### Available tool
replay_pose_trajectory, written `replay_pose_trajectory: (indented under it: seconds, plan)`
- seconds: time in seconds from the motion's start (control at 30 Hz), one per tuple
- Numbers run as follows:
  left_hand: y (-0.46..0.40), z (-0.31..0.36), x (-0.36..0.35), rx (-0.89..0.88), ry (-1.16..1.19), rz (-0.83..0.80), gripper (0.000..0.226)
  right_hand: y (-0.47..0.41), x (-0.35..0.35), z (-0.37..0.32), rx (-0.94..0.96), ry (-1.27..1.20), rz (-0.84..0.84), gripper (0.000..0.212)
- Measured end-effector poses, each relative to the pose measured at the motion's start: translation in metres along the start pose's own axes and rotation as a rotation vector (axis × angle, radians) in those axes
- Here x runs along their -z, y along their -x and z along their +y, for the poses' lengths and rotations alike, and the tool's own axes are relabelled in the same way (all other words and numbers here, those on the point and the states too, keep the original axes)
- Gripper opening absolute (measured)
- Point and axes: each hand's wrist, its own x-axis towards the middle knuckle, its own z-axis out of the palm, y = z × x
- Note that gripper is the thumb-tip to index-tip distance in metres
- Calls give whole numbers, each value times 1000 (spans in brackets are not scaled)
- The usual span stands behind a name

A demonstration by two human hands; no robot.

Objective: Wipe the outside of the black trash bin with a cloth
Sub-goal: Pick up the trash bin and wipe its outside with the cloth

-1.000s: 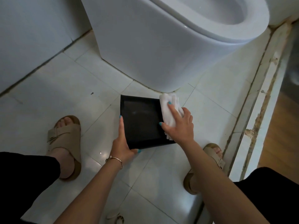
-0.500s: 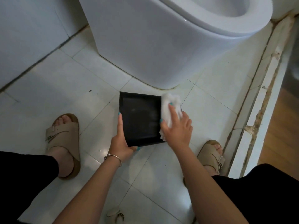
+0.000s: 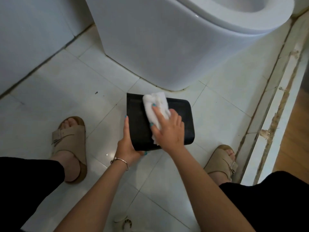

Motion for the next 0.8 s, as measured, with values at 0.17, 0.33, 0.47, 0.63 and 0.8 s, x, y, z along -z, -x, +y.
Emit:
replay_pose_trajectory:
  seconds: [0.17,0.33,0.47,0.63,0.8]
  plan:
    - [1,4,1,-20,-12,-16,130,-5,13,59,-314,-43,47,62]
    - [0,4,0,14,-77,1,132,-5,2,-2,-453,-55,50,68]
    - [1,2,1,19,-28,24,126,9,-12,-66,-28,-22,-5,65]
    - [-3,6,2,153,207,-13,126,-5,-4,-21,55,9,-19,62]
    - [3,7,2,1,6,6,131,-4,11,66,-342,-93,42,62]
